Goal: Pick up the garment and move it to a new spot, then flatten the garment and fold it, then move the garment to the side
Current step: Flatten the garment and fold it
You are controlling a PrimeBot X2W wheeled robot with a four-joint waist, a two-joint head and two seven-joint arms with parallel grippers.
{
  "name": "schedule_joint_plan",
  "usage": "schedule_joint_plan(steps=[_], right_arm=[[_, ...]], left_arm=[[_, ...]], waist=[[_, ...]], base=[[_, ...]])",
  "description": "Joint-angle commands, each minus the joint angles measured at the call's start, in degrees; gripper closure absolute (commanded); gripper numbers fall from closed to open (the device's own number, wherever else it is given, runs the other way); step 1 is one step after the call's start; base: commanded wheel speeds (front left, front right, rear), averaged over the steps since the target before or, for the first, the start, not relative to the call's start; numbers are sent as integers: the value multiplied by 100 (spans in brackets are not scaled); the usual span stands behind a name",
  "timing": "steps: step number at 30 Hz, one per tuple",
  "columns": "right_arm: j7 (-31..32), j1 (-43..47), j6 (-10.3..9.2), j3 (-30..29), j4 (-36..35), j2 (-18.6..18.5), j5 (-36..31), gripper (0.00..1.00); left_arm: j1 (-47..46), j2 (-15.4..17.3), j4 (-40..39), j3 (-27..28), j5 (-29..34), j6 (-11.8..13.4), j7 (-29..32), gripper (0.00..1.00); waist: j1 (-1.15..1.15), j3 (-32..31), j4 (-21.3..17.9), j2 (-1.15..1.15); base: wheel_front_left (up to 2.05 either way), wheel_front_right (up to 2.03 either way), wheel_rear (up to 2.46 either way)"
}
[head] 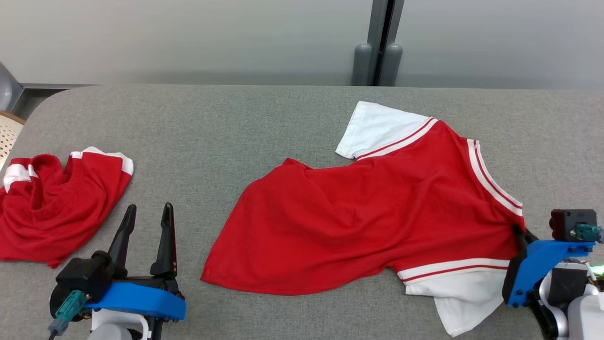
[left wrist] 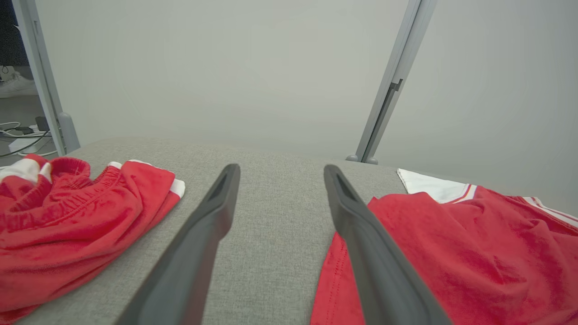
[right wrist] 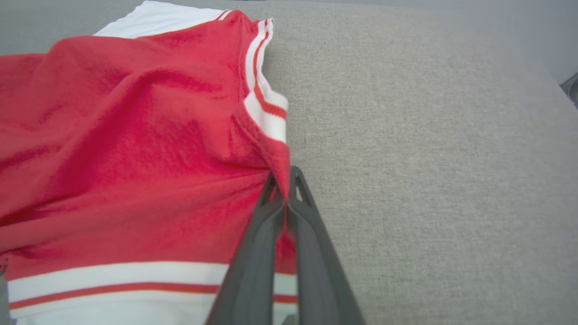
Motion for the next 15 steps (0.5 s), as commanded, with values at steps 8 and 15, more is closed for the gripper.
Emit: schedule_joint_plan(steps=[8, 15], right_arm=[[-118, -321, 1, 252, -158, -664, -12, 100], [-427, -992, 1, 665, 574, -873, 133, 0]], left_arm=[[13, 17, -60, 95, 54, -43, -25, 0], [-104, 15, -29, 64, 90, -82, -25, 0]], waist=[[0, 92, -104, 0], [0, 178, -61, 0]], base=[[0, 0, 0], [0, 0, 0]])
